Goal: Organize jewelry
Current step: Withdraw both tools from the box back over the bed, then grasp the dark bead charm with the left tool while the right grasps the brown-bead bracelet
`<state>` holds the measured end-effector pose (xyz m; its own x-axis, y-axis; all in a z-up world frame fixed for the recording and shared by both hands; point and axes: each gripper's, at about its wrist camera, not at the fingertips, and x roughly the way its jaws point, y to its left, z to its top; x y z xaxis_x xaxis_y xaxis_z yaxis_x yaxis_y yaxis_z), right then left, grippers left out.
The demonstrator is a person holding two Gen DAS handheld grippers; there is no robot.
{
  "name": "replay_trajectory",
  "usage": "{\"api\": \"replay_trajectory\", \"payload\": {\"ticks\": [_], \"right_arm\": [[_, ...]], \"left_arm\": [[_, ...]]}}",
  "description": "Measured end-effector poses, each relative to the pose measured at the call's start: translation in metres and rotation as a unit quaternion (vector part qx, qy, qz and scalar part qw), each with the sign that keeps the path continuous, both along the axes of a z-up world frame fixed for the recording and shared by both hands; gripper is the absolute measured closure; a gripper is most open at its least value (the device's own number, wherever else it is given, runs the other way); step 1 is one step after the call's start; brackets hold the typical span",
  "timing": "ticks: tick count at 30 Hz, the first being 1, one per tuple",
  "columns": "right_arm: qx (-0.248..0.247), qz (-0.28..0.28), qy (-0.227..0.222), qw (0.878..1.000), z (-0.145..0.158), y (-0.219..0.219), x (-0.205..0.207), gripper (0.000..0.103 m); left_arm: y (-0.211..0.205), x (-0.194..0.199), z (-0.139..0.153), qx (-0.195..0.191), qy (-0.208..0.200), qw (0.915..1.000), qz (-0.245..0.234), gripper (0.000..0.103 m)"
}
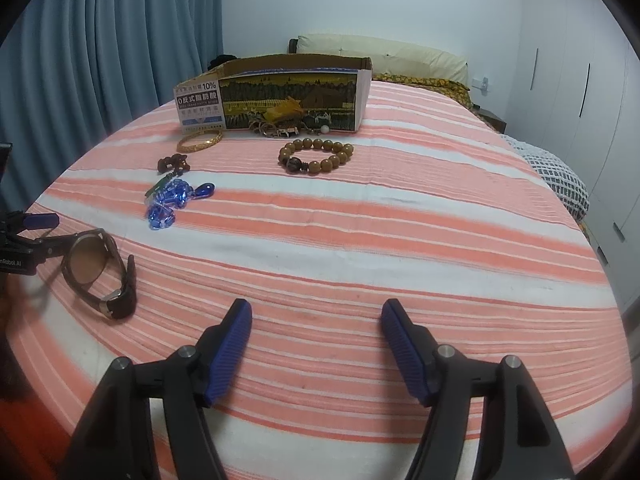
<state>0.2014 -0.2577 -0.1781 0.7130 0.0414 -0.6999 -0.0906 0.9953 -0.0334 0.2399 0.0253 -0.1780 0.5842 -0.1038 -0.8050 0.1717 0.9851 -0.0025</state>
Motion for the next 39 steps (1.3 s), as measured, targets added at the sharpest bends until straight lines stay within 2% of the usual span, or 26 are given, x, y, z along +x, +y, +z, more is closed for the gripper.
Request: {"api": "replay_trajectory", "payload": {"ticks": [19, 39], "right_arm": [[-0.001, -0.004, -0.01, 1.0, -0.0023, 0.0001, -0.0007, 0.029], [-0.004, -0.005, 0.002, 1.0, -0.0018, -0.0011, 0.0004, 0.029]], "left_arm": [[-0.0014, -0.0006, -0.0013, 0.0, -0.004, 1.0, 0.004, 0.0], [-0.0011, -0.0004, -0.0022, 0.0, -0.003, 1.0, 0.003, 0.0]]}}
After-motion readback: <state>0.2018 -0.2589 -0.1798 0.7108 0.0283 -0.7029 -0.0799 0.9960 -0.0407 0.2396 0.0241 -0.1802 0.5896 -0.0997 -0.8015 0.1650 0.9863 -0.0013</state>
